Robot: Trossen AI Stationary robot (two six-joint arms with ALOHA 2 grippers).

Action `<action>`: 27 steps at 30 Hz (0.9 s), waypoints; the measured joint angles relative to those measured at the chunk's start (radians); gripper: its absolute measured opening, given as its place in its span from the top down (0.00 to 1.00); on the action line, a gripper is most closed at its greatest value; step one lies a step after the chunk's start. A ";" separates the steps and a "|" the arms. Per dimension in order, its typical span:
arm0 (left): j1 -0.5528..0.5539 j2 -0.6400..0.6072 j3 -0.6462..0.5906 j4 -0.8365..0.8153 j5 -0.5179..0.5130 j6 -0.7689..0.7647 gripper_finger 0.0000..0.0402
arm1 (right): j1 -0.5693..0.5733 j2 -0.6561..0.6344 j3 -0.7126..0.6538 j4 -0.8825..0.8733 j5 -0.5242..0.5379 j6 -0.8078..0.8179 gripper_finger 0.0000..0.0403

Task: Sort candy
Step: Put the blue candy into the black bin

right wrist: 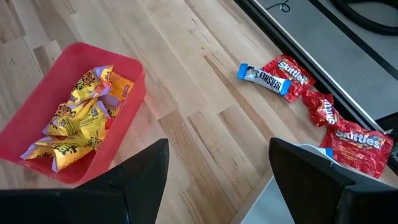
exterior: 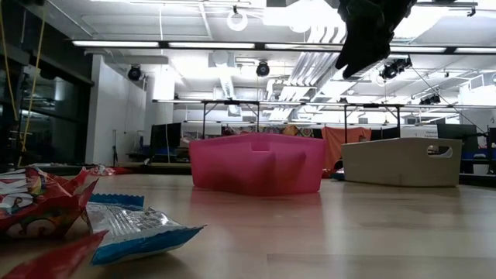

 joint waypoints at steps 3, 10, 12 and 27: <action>-0.067 0.017 0.000 -0.050 0.000 -0.085 1.00 | 0.000 0.000 0.000 0.000 0.000 0.000 0.32; -0.168 0.124 0.000 -0.080 0.059 -0.197 1.00 | 0.000 0.000 0.000 0.000 0.000 -0.018 0.32; -0.183 0.165 0.000 -0.076 0.083 -0.199 1.00 | 0.000 0.000 0.000 0.000 0.000 -0.018 0.32; -0.185 0.310 0.000 -0.050 0.150 -0.128 0.87 | 0.000 0.000 0.000 0.000 0.000 -0.035 0.32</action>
